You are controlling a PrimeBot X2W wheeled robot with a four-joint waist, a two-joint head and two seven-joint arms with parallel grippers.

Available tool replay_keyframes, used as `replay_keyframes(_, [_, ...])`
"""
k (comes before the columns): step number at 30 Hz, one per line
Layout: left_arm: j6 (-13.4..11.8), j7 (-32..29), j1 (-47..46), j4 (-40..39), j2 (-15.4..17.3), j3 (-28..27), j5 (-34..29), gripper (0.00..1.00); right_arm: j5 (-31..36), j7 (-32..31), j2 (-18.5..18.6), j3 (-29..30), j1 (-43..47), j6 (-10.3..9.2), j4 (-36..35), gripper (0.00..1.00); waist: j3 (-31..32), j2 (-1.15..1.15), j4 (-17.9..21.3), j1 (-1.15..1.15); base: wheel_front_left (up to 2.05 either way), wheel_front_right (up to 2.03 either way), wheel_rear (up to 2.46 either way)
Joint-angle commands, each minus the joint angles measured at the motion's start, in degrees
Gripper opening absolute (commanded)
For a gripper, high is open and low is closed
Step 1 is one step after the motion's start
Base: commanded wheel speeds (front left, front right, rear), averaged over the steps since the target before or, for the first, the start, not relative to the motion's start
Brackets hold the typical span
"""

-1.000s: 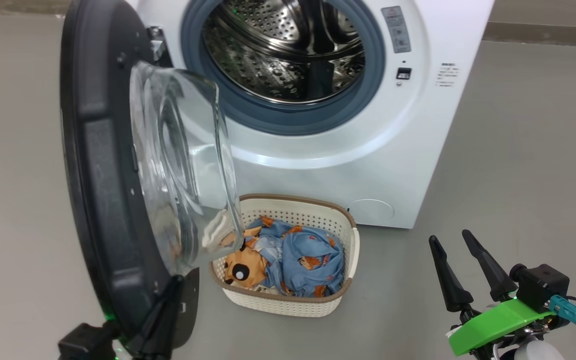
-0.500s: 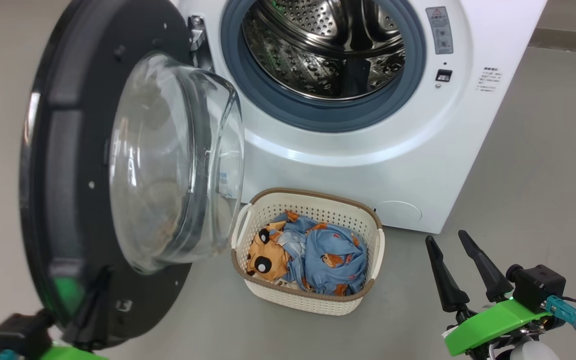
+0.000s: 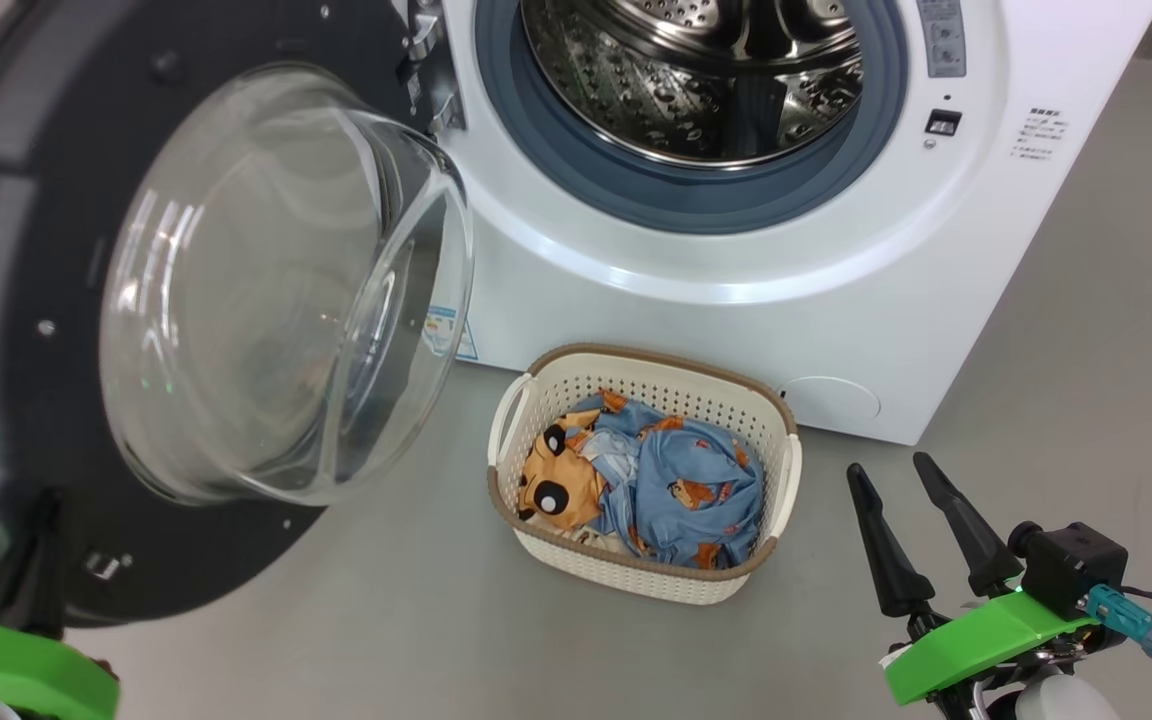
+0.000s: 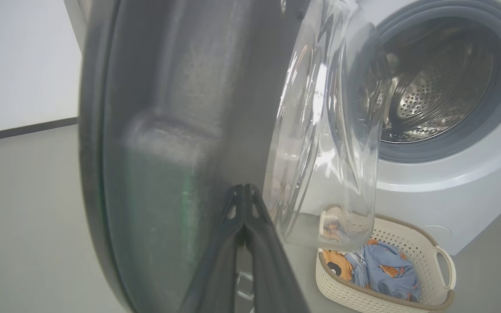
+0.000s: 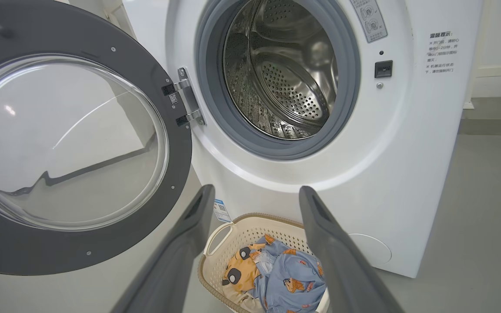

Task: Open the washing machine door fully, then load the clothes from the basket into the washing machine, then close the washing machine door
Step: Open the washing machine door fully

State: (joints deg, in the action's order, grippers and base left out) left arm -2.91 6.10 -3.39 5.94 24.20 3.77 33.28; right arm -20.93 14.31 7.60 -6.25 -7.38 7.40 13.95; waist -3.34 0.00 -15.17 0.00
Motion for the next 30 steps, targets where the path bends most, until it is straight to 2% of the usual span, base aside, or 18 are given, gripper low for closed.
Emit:
replay_keyframes(1, [0.05, 0.06, -4.34, 0.65, 3.6, -3.75, 0.43, 0.0, 0.83, 0.69, -0.05, -1.08, -2.17, 0.09, -1.24, 1.0, -0.76, 0.0, -0.49, 0.0, 0.0, 0.0, 0.0])
replay_keyframes(10, [3.08, 0.04, -11.01, 8.11, 7.24, -3.91, 0.54, 0.0, 1.7, 0.69, -0.24, -0.43, -3.83, 0.09, -1.28, 1.0, -3.47, 0.0, -1.44, 0.0, 0.0, 0.0, 0.0])
replay_keyframes(18, [5.86, 0.51, -18.68, 18.21, 10.12, -3.32, 0.25, 0.0, 2.55, 0.69, -0.63, -0.35, -5.48, 0.09, -1.18, 1.0, -5.65, 0.0, -1.93, 0.0, 0.0, 0.0, 0.0])
replay_keyframes(30, [8.36, 2.57, -29.5, 34.09, 12.86, -1.18, -0.99, 0.0, 2.96, 0.69, -1.57, -0.3, -7.37, 0.09, -0.83, 1.0, -7.74, 0.0, -1.58, 0.0, 0.0, 0.0, 0.0])
